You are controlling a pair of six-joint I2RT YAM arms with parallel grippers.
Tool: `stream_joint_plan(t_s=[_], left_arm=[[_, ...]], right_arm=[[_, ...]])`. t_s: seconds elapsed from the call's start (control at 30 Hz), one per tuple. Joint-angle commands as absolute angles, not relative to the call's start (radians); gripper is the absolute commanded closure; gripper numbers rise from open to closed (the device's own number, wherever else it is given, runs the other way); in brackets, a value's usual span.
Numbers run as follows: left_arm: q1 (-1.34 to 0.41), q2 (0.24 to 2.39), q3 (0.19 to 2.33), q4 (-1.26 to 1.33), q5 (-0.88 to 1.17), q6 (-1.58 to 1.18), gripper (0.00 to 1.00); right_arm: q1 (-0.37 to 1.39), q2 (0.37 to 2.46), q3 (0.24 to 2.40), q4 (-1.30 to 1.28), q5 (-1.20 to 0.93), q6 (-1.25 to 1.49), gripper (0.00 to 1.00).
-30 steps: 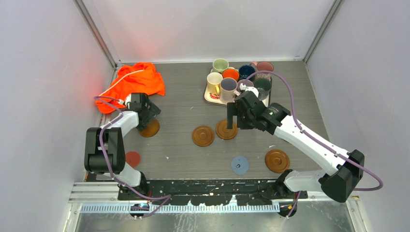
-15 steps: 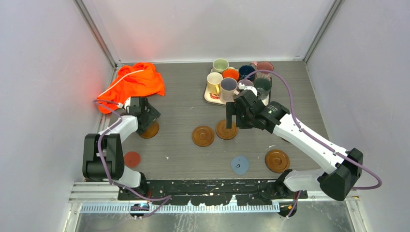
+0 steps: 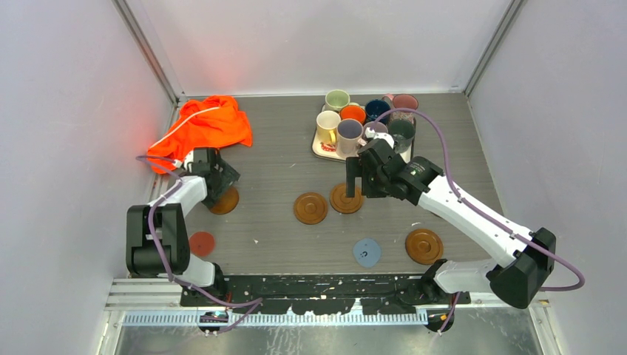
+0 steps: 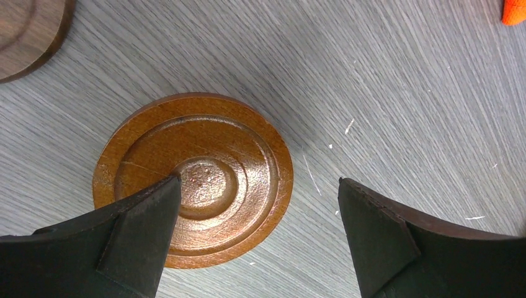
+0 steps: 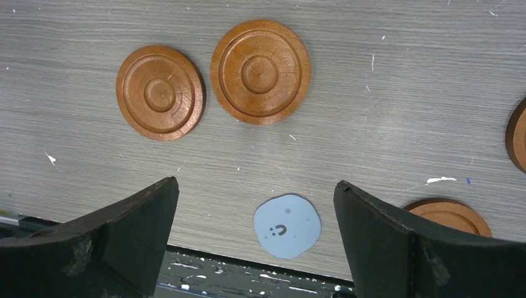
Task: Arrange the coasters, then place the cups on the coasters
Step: Move the coaster to the center of the board.
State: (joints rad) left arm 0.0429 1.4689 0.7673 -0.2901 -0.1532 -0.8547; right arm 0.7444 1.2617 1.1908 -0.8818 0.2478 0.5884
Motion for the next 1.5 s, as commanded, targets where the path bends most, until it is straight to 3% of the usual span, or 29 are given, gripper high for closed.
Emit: stream_joint_plan(t_s=[0.0,0.33,0.63,1.47], left_arm=[[0.055,1.508,0.791,-0.363,-0.170,-0.827,0.00],[0.046,1.475,0.871,-0.385,-0.141,-0.770,0.00],[-0.076,1.446,0.987,-0.445,-0.117,-0.715,0.00],[-0.755,1.671,1.139,-0.417,-0.091,-0.834,0.00]], right_arm=[[0.749,1.227,1.190,-0.847,0.268,0.573,0.00],[0.750,1.210,1.190,-0.847,0.290,0.557,0.00],[0.749,1.206,1.189,-0.845,0.313,0.559,0.00],[0.749,1.107,1.206,-0.842,0.462,0.640,0.00]])
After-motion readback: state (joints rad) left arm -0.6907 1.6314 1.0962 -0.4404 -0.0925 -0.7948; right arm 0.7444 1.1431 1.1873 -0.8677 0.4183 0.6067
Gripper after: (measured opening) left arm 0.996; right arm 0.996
